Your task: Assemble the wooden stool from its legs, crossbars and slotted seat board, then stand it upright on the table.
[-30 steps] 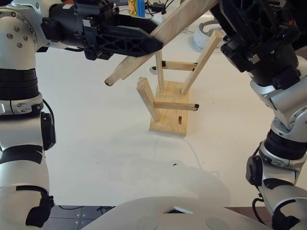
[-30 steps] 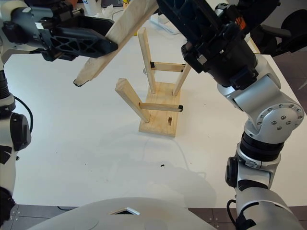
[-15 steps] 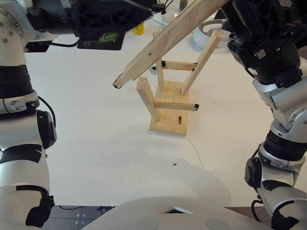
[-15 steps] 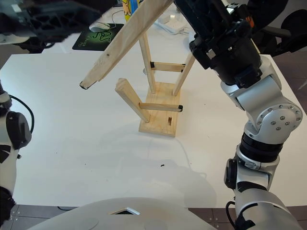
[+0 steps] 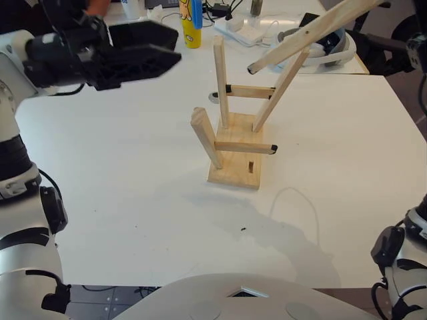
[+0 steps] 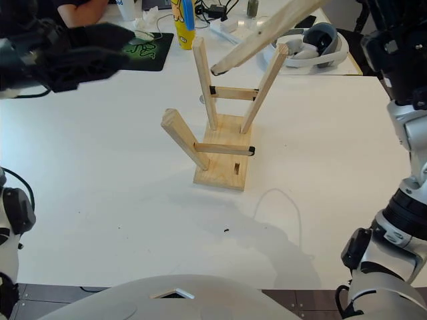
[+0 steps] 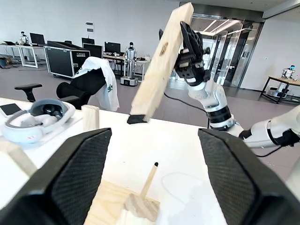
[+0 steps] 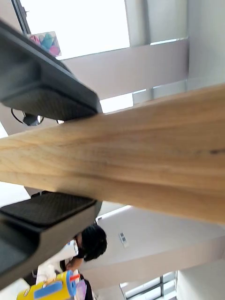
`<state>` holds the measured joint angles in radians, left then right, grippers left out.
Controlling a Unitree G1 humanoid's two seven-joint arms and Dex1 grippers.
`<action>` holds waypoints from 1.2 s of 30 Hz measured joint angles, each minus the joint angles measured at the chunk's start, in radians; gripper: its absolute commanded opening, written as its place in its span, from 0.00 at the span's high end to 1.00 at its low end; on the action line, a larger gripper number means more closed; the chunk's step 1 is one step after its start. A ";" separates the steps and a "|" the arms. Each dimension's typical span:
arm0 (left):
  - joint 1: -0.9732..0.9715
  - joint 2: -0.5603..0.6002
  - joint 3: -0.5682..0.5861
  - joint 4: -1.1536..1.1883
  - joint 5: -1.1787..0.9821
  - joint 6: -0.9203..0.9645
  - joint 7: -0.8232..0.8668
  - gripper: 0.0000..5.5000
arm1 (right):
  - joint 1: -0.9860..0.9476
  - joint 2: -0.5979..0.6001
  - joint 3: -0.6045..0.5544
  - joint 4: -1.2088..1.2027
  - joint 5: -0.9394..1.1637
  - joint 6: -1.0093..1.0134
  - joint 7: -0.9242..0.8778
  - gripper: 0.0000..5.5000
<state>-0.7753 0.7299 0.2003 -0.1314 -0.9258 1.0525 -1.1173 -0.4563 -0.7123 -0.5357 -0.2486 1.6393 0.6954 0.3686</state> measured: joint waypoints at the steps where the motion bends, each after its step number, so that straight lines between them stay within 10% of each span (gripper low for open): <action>1: 0.020 -0.001 -0.006 -0.028 0.003 -0.009 0.013 0.38 | 0.004 -0.009 -0.005 0.011 -0.014 0.002 0.009 0.62; 36: 0.211 -0.027 -0.306 -0.136 0.448 -0.573 0.065 0.38 | 0.354 0.104 0.113 0.022 -0.682 -0.206 0.391 0.62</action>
<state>-0.5641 0.7025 -0.1062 -0.2677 -0.4773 0.4796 -1.0519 -0.1026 -0.6084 -0.4229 -0.2270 0.9576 0.4899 0.7599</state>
